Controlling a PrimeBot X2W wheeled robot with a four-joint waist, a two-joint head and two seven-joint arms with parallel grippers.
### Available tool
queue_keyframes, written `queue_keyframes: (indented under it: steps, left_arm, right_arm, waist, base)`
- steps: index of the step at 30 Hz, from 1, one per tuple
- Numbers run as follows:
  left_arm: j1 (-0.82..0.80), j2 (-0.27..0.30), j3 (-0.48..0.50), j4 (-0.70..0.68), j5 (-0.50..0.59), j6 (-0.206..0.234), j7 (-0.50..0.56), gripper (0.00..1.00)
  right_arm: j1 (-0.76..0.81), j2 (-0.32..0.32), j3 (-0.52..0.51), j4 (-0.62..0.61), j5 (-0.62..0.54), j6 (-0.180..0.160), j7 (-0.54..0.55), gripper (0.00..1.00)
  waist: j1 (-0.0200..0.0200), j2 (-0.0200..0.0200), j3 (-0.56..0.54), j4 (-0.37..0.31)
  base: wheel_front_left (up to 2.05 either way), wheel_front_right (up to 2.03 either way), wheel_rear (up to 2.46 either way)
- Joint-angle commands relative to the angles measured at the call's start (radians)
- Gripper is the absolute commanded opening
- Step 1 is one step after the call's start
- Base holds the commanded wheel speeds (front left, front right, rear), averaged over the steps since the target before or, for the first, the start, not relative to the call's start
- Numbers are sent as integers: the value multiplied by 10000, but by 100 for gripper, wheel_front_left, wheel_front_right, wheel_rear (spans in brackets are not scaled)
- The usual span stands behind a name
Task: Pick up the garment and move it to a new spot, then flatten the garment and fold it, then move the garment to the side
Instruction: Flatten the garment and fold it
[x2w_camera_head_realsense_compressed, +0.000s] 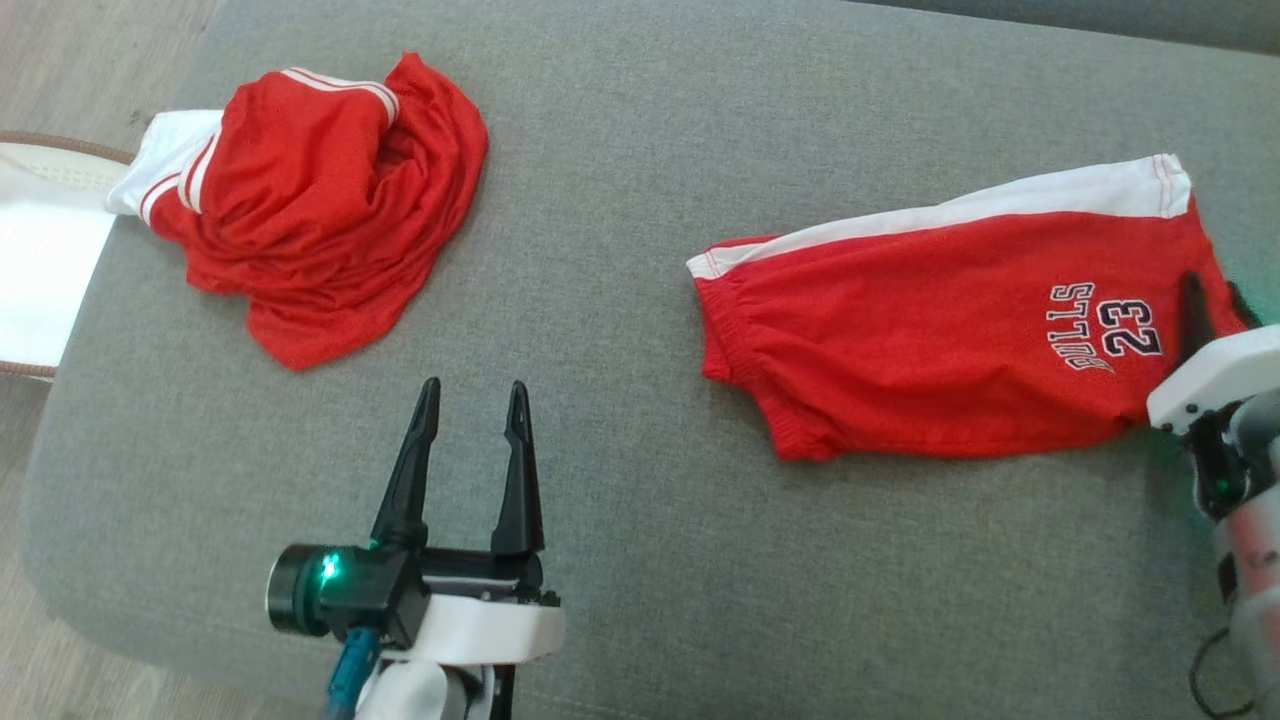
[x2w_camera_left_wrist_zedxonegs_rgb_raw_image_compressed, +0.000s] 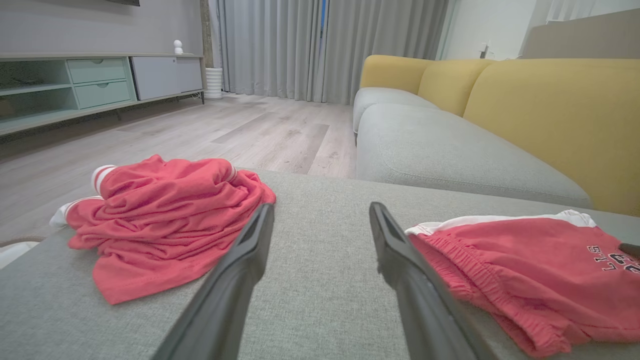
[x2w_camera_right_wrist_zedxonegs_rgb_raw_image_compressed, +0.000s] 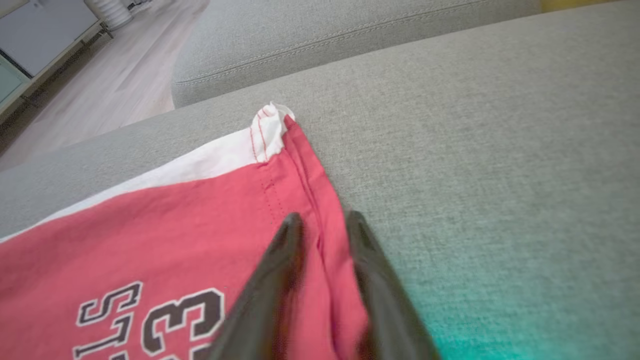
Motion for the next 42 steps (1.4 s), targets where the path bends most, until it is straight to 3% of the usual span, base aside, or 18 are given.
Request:
queue_keyframes:
  steps: [1,6,10,21,25,33,42]
  left_arm:
    - [-79,10,200,-271,58,48,-93,100]
    - [24,10,228,-116,91,-18,-93,100]
    - [121,10,235,-11,153,-86,-93,100]
    - [150,9,180,59,193,-149,-93,100]
    - [98,9,153,129,163,-155,-93,100]
    - [69,9,72,415,121,-245,-93,100]
    - [221,9,20,597,62,-286,-93,100]
  right_arm:
    - [-143,-30,171,-37,-50,-7,-118,0]
    - [-263,176,107,245,-46,-7,-715,0]
    - [-198,293,107,320,1,-7,-1001,0]
    - [514,-335,185,-216,-253,-7,-1342,0]
    - [458,-312,185,-792,-602,-7,-1540,0]
    - [73,736,852,-2239,-1793,-7,-1451,0]
    - [650,2066,3491,-3767,-2102,-7,-215,0]
  waist:
    - [0,0,-35,-34]
    - [0,0,-307,-486]
    - [0,0,-622,-1229]
    - [0,0,-988,-3056]
    - [0,0,-1017,-3209]
    - [0,0,-1375,-2959]
    - [0,0,-1666,-2463]
  base:
    - [0,0,0]
    - [0,0,0]
    - [0,0,0]
    - [0,0,0]
    - [0,0,0]
    - [0,0,0]
    - [0,0,0]
